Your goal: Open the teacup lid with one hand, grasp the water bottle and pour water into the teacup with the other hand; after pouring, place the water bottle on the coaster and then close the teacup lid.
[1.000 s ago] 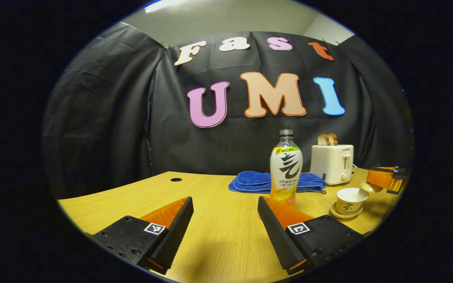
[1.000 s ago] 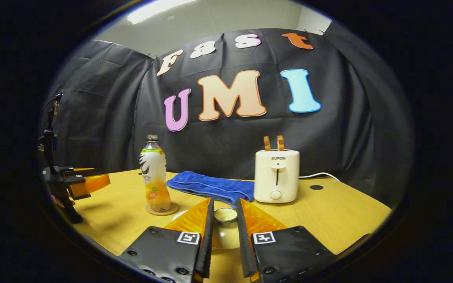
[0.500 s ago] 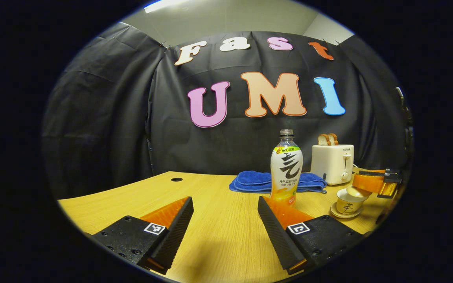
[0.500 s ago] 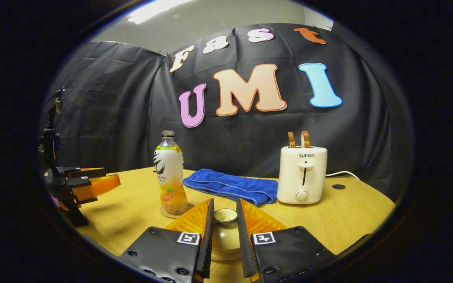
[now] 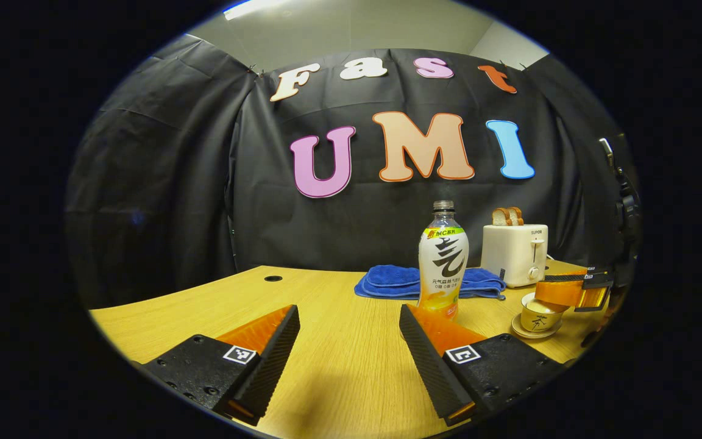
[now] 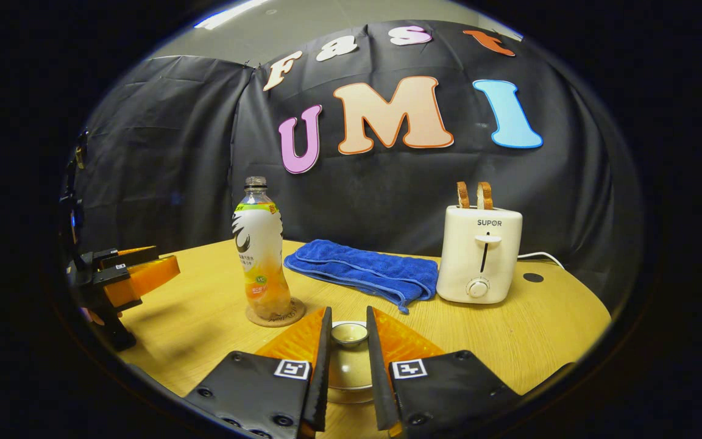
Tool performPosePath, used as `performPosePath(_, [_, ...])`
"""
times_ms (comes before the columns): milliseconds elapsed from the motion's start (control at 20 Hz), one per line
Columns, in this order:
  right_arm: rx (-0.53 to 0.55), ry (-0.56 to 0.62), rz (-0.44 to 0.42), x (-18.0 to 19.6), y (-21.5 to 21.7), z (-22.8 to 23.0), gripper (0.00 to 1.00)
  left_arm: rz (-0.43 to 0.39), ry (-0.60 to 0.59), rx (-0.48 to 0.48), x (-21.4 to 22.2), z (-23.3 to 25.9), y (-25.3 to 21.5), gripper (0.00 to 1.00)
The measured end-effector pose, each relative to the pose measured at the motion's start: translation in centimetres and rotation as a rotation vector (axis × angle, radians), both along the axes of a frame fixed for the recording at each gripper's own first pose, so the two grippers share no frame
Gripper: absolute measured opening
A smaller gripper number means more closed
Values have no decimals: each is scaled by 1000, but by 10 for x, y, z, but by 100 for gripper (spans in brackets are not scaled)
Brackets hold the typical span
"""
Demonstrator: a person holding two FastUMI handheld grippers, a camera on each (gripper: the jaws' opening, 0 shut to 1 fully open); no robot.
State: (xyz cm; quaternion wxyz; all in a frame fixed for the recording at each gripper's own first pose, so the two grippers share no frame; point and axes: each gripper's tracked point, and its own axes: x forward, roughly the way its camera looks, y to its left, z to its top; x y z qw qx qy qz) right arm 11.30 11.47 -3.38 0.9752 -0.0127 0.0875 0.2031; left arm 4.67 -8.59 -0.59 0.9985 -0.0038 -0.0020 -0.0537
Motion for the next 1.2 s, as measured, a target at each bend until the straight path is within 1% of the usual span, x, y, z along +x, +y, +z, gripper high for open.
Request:
performPosePath(50, [1,3,-4,1,-1,0,34,0,0,0,0,0,0,96])
performPosePath(150, [3,5,-4,0,-1,0,42,0,0,0,0,0,0,96])
performPosePath(200, [3,6,-4,0,-1,-1,41,0,0,0,0,0,0,96])
performPosePath(350, [4,-4,-3,0,0,2,64,-1,0,0,0,0,0,96])
performPosePath(500, [21,-37,-22,-3,-6,7,87,-3,-1,0,0,0,0,96])
performPosePath(550, [29,-60,-28,-4,-8,11,100,-4,-1,0,0,0,0,96])
performPosePath(600, [42,-82,-38,-6,-11,16,93,-4,-1,1,0,0,-1,96])
performPosePath(650, [53,-103,-50,-8,-14,20,98,-4,-1,0,0,0,-1,96])
performPosePath(700, [59,-124,-65,-10,-17,22,98,-4,-1,0,0,-1,-1,96])
performPosePath(750, [62,-144,-79,-12,-21,24,94,-4,-1,0,0,0,-1,96])
performPosePath(850, [61,-147,-92,-18,-25,24,94,-4,-1,1,0,0,-1,96])
performPosePath(900, [61,-154,-99,-22,-27,26,94,-4,-1,0,0,0,-1,96])
performPosePath(950, [61,-152,-113,-25,-33,27,100,-4,-1,1,0,0,-1,96])
performPosePath(1000, [59,-159,-129,-29,-38,27,94,-4,-1,1,0,0,-1,96])
performPosePath(1050, [57,-158,-149,-34,-45,27,94,-4,-1,1,0,0,-1,96])
performPosePath(1200, [53,-164,-199,-51,-60,29,100,-8,-2,2,0,0,-2,96])
